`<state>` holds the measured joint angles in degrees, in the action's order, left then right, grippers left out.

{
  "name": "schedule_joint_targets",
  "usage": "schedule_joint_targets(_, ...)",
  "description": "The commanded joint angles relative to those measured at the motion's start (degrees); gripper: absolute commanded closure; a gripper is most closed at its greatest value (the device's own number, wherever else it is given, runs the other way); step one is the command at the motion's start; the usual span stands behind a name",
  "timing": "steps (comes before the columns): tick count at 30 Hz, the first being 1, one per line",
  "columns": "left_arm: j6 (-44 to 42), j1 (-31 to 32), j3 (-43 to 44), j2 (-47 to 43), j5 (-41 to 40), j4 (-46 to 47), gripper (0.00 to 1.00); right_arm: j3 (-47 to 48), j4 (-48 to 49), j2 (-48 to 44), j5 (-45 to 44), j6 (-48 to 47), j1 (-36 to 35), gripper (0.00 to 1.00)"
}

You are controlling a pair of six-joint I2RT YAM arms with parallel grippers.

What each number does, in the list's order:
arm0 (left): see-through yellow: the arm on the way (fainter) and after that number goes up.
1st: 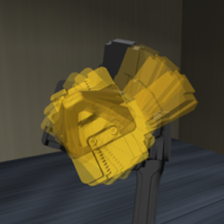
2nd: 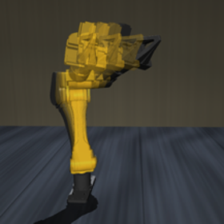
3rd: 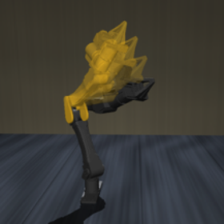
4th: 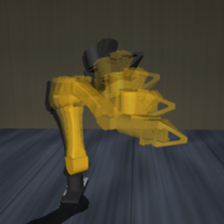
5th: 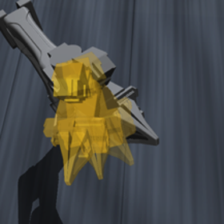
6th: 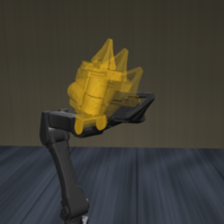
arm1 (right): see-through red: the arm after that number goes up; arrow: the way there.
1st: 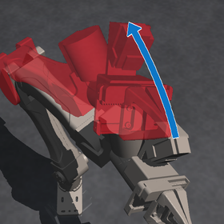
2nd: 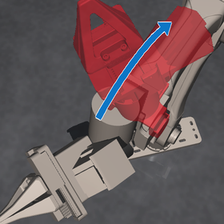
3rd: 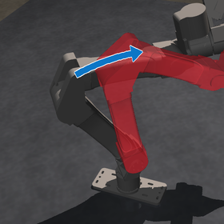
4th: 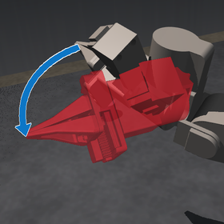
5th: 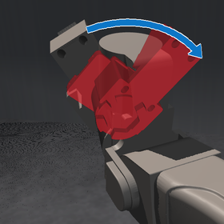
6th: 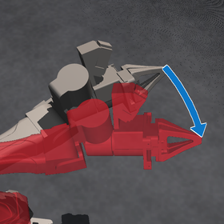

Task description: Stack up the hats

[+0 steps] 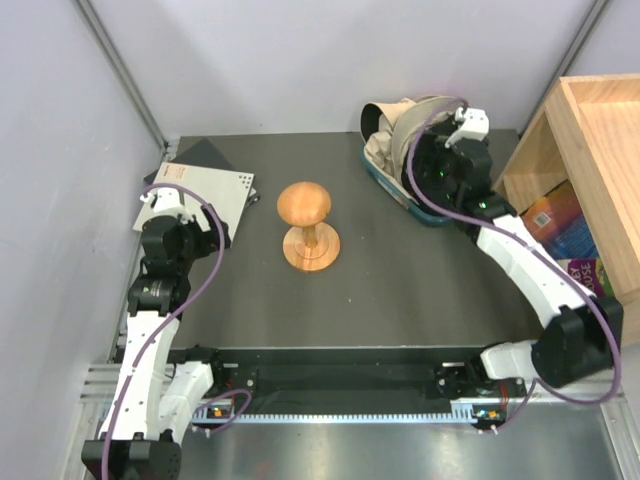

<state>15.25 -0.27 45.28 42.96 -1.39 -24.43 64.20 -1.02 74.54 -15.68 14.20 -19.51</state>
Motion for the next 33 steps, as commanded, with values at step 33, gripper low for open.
schedule_joint_targets(33, -3.6, -0.9, 0.2, 0.1, -6.3, 1.0, 0.01, 26.9, 4.7, 38.2, -16.1, 9.4, 4.4, 0.13)
